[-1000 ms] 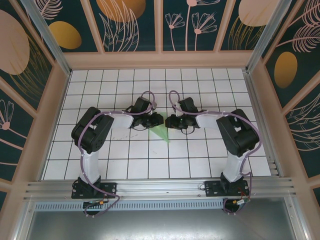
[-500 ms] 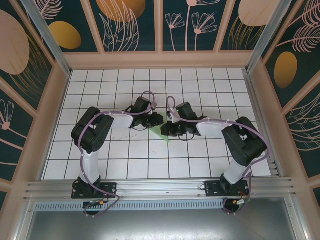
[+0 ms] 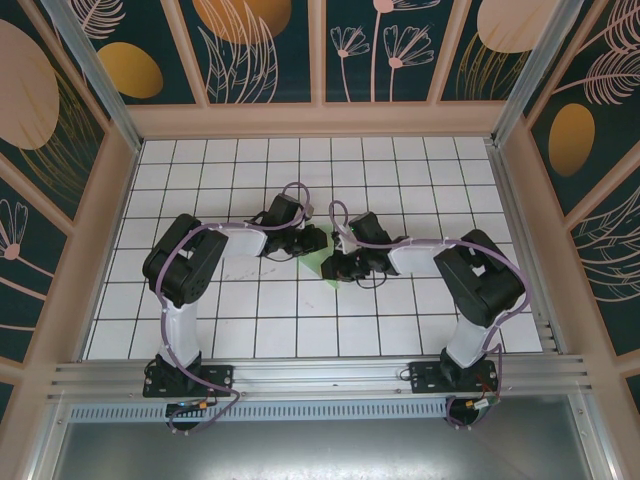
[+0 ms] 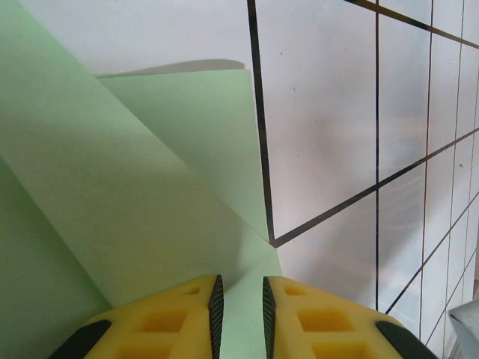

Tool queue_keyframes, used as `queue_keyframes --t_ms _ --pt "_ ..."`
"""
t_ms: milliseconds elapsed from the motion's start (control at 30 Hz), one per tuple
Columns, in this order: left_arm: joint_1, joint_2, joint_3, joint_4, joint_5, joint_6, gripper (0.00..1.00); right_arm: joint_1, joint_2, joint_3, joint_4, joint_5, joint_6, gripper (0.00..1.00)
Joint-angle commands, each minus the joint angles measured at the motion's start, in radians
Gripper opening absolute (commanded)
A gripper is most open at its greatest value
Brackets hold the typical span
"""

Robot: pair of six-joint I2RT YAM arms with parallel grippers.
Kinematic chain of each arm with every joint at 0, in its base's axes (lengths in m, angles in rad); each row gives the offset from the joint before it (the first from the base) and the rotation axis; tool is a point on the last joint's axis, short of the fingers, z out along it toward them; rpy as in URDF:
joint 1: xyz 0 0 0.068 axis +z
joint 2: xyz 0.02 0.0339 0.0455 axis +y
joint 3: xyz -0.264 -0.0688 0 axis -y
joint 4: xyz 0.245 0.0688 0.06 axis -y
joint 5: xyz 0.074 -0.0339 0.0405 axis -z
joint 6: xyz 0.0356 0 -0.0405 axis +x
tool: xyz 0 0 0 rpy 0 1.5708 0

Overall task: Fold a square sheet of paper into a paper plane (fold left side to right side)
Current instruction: Fourth fold the wing at the center of the table.

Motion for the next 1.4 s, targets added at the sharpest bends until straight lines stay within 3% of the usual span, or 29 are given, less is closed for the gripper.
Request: queue_keyframes --t_ms 0,833,1100,1367 --pt "-0.004 0.040 -0.036 -0.098 -0.062 0.028 0.25 -0.003 0.014 -0.022 0.000 0.006 0.001 0.19" --pt "-0.003 0.045 -0.034 -0.101 -0.066 0.028 0.25 0.003 0.010 -0.072 0.025 -0.020 0.023 0.19" --pt "-0.004 0.043 -0.031 -0.101 -0.066 0.028 0.25 -0.040 -0.084 -0.042 0.030 -0.038 0.015 0.19" --pt "-0.004 0.043 -0.033 -0.097 -0.064 0.027 0.25 -0.070 -0.010 -0.010 0.104 -0.076 0.031 0.20"
